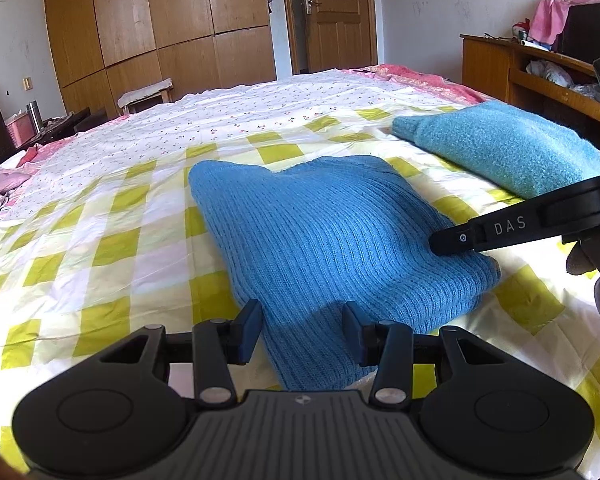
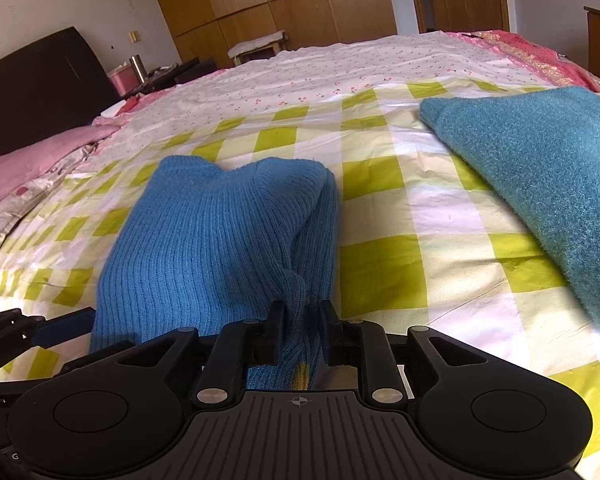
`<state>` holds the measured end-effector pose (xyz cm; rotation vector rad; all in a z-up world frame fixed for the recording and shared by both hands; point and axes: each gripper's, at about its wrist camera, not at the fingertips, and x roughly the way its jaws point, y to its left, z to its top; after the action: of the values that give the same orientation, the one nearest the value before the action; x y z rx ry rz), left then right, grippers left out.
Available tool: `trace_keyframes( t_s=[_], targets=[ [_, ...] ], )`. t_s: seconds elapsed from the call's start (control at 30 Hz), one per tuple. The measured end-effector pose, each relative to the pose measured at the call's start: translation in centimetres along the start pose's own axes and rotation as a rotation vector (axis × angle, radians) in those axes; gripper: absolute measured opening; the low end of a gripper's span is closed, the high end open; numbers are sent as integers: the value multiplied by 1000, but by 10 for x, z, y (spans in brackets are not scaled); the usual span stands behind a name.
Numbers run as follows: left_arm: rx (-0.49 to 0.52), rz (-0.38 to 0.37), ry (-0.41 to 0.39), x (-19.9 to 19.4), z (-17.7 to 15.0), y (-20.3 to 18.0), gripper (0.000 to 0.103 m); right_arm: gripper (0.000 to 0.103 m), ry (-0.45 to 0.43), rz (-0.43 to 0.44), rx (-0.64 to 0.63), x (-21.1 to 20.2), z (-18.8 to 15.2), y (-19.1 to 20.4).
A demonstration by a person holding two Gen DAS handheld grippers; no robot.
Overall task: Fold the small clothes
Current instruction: 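Open the right tool and pull it back from the sweater, then grasp the opposite side edge of the sweater with the right tool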
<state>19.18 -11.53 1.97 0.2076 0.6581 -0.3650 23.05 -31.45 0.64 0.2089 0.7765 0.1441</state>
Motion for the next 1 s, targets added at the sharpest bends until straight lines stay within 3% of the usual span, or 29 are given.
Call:
trace_keyframes(
  t_s=[0.5,0.73,0.8,0.9,1.0],
  targets=[
    [6,-2,9,4,-1,-1,49,24,-6,-1,3,-2,3,0],
    [-6,-15,7,2,3,2,50,37,-36,-2,35,-7,9,-4],
    [-27,-31,-9,-1,5,7,50,41,-45,-2,38,-7,11,-4],
    [-74,-43,-38,-5,10,18,55,55,-59,-8,35,-3,13,-4],
    [-140,-40,-54,-1,14,32,56,57,-51,5,57,7,14,-9]
  ],
)
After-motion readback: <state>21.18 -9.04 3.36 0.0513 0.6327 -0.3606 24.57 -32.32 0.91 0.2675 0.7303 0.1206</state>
